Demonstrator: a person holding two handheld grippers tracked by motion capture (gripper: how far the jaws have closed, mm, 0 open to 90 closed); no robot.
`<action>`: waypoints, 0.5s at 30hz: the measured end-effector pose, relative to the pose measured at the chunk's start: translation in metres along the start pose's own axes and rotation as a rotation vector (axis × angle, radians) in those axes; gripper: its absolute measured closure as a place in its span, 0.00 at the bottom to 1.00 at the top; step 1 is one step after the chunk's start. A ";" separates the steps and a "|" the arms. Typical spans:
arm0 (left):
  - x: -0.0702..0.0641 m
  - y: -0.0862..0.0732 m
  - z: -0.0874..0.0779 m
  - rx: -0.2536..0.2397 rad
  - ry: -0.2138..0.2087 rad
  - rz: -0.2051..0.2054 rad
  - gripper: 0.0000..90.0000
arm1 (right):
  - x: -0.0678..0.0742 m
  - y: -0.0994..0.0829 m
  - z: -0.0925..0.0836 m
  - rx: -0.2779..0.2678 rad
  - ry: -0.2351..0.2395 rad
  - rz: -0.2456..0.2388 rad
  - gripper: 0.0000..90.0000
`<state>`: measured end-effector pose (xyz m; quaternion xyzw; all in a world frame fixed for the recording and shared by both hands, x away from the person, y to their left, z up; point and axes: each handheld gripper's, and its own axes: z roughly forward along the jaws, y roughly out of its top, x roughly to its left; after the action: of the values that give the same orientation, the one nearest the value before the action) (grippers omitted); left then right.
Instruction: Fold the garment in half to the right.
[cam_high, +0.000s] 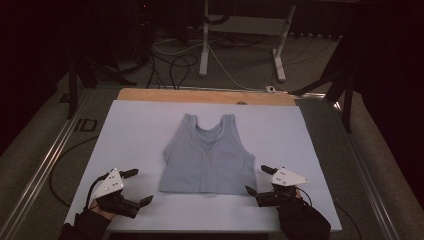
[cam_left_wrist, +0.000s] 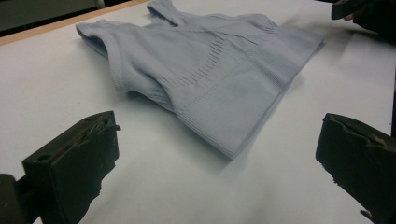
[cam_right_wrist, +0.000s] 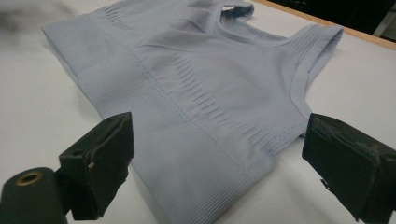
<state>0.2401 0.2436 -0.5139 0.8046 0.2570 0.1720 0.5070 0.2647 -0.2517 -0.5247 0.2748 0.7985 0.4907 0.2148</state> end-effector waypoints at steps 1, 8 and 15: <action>0.000 0.000 0.000 0.000 0.001 0.003 0.00 | 0.000 0.000 0.000 0.001 0.000 -0.001 0.10; 0.000 0.001 0.000 -0.002 -0.001 0.001 0.00 | 0.000 0.000 0.001 0.003 0.005 -0.008 0.10; -0.001 0.001 0.001 -0.002 -0.007 0.001 0.00 | 0.000 0.000 0.003 0.008 0.007 -0.009 0.10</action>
<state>0.2402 0.2426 -0.5134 0.8046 0.2549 0.1698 0.5087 0.2663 -0.2497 -0.5262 0.2704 0.8022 0.4876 0.2133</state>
